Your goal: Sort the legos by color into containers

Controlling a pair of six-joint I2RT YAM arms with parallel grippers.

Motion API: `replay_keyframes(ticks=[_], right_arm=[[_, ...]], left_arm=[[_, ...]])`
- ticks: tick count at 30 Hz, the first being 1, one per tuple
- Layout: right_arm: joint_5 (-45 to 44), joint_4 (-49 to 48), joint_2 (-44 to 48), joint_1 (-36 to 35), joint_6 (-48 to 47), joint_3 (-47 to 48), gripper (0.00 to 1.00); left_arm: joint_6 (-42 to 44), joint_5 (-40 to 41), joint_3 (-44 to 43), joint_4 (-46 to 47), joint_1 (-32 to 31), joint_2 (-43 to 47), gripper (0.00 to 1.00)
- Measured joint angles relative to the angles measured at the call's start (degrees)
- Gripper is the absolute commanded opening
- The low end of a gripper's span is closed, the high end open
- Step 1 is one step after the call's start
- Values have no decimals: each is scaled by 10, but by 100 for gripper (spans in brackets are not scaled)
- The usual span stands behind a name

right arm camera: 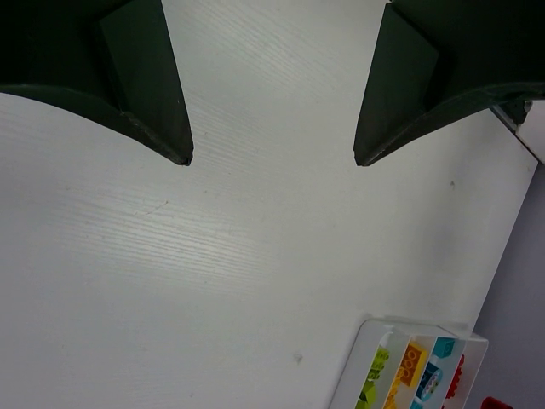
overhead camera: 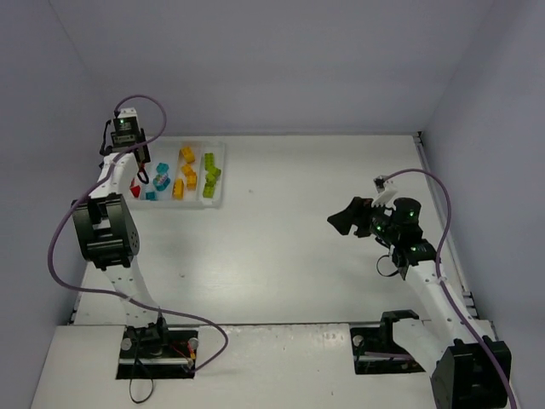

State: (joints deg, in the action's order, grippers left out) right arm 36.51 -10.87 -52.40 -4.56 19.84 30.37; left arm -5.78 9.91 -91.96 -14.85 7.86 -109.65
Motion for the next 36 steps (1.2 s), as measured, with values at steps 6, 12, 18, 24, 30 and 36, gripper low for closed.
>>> replay_keyframes(ticks=[6,12,18,24,30,36], right_arm=[[9,0,-6,-1,-2,-1,73],[10,0,-23,-1,-5,-4,74],[10,0,-30,-4,-7,-5,74],[10,0,-30,-4,-7,-6,75],[11,0,-30,-4,-7,-6,75],[10,0,-24,-5,-9,-6,91]], left_arm=[[11,-10,-101,3,23,-114,16],[13,-22,-147,-6,32,-175,31],[12,-32,-147,-16,40,-180,48],[9,-40,-122,-13,50,-167,64],[-5,-49,-83,-7,53,-134,65],[-39,-80,-3,5,46,-9,70]])
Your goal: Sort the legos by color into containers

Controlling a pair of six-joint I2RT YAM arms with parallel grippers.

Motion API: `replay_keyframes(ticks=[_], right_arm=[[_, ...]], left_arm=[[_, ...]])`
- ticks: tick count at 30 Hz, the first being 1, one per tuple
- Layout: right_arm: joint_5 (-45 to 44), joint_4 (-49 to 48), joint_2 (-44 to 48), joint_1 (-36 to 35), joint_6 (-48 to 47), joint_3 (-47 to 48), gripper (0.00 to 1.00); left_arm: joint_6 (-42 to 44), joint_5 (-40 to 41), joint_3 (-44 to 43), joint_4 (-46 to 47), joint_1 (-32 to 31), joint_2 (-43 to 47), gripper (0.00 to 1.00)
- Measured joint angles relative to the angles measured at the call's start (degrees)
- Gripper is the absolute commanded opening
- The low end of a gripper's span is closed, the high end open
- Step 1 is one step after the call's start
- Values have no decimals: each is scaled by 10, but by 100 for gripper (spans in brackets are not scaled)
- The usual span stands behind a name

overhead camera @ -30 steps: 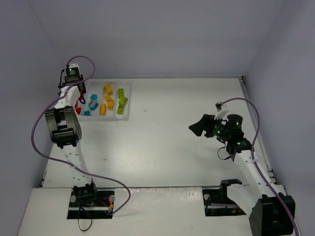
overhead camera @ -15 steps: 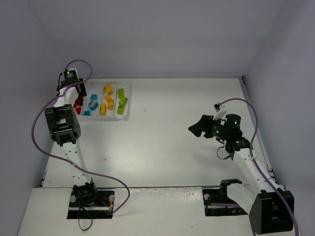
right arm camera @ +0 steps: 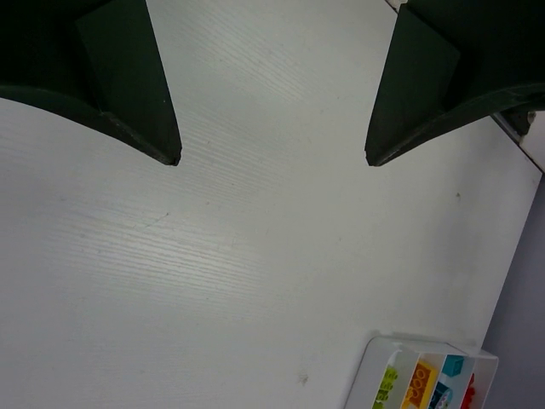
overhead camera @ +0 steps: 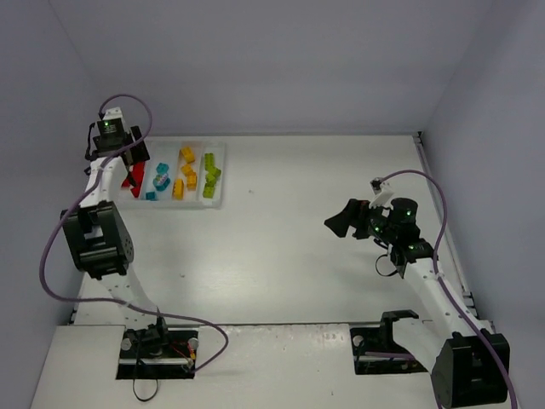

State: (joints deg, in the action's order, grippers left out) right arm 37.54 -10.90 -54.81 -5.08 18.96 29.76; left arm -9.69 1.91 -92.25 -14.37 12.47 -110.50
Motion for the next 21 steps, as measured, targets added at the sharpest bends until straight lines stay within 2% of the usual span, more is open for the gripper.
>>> replay_keyframes(ticks=[3,5,12,17,21], right_arm=[[-1,0,9,0,1,0,100],[-2,0,16,0,1,0,100],[-35,12,46,0,26,13,100],[-45,41,90,-13,46,41,100],[-58,55,127,-24,49,61,100]], left_arm=[[-17,-5,40,2,-19,101,74],[-25,-6,63,1,-43,180,78],[-45,-21,138,-39,-158,460,79],[-69,-43,218,-120,-165,640,79],[-70,-45,257,-203,-169,749,79]])
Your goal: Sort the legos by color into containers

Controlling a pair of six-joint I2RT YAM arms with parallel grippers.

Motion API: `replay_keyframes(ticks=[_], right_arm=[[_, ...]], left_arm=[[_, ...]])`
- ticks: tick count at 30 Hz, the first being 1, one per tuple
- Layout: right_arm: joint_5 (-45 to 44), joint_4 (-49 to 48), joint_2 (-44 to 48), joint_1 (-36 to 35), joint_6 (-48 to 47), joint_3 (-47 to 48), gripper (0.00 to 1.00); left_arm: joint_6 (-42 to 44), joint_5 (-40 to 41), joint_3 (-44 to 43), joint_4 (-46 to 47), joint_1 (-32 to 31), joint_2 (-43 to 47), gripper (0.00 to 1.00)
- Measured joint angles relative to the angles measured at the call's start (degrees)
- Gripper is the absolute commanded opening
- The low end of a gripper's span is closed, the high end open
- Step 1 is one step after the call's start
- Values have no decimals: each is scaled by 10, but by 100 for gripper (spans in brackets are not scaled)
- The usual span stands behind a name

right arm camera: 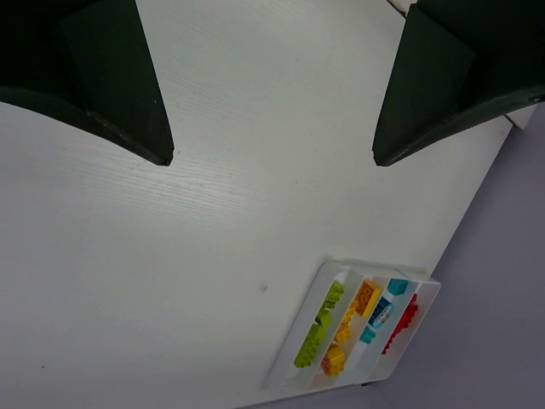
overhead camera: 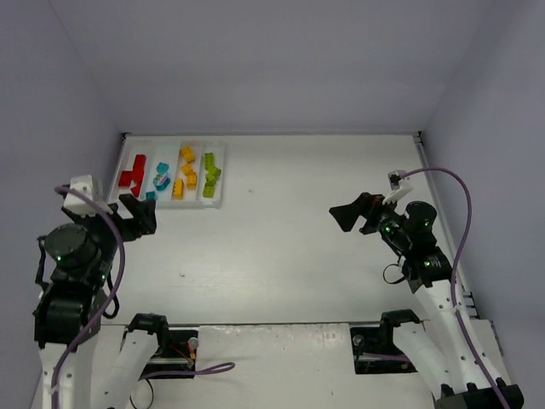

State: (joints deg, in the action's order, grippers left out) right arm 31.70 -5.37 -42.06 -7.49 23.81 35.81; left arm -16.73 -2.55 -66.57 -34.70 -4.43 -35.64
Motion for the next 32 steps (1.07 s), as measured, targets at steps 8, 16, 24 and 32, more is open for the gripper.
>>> replay_keyframes(ticks=[8,16,24,32], right_arm=[[-46,18,60,-1,1,2,100],[-71,42,102,-1,-10,-8,100],[-97,54,101,-1,-10,-11,100],[-105,58,112,-2,-9,-26,100]], left_arm=[[-7,28,93,-63,-7,95,79],[-21,19,209,-54,-8,119,79],[-27,38,218,-36,-8,135,79],[-36,38,220,-27,-8,119,79]])
